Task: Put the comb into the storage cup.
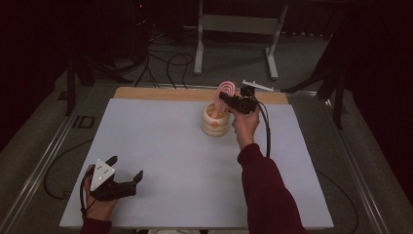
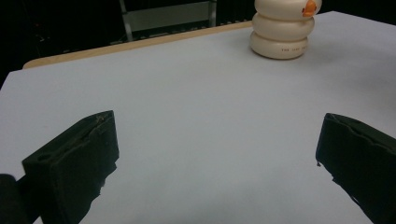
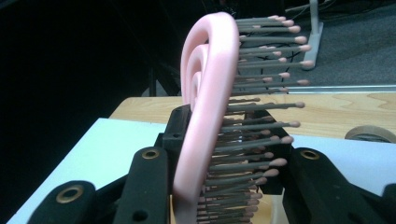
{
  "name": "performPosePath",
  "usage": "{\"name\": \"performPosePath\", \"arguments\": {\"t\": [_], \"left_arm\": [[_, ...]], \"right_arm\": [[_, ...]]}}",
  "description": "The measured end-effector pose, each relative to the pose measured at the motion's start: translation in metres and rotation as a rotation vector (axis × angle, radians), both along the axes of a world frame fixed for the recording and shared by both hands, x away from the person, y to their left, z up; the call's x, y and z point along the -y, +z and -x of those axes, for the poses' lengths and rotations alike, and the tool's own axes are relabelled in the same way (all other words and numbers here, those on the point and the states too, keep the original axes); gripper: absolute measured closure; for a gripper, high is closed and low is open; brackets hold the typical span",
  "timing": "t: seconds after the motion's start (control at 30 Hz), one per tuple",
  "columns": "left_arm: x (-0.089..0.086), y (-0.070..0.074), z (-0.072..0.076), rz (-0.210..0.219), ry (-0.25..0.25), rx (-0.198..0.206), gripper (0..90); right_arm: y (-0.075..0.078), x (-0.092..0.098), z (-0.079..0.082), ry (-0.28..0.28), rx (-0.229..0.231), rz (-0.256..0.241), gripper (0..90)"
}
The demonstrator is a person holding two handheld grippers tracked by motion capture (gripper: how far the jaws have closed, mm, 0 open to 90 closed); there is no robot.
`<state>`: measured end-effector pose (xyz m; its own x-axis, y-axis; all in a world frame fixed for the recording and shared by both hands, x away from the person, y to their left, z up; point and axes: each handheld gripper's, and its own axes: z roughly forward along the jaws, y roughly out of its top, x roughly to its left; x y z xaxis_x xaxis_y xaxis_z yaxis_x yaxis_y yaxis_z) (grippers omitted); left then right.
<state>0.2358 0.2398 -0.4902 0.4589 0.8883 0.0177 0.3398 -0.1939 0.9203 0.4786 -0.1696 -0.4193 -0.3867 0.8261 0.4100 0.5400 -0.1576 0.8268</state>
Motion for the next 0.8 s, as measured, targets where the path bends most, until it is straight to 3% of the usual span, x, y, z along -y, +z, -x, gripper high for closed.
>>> {"name": "performPosePath", "arguments": {"t": [0.23, 0.5, 0.8], "left_arm": [[0.001, -0.001, 0.000, -0.001, 0.000, 0.000, 0.1], [0.001, -0.001, 0.000, -0.004, -0.002, -0.001, 0.1], [0.001, -0.001, 0.000, -0.004, -0.001, -0.001, 0.2]], "right_arm": [[-0.004, 0.007, 0.000, -0.021, -0.011, -0.042, 63.7], [-0.006, 0.012, -0.001, -0.040, -0.022, -0.054, 63.3], [-0.005, 0.016, 0.001, -0.048, -0.013, 0.012, 60.8]]}}
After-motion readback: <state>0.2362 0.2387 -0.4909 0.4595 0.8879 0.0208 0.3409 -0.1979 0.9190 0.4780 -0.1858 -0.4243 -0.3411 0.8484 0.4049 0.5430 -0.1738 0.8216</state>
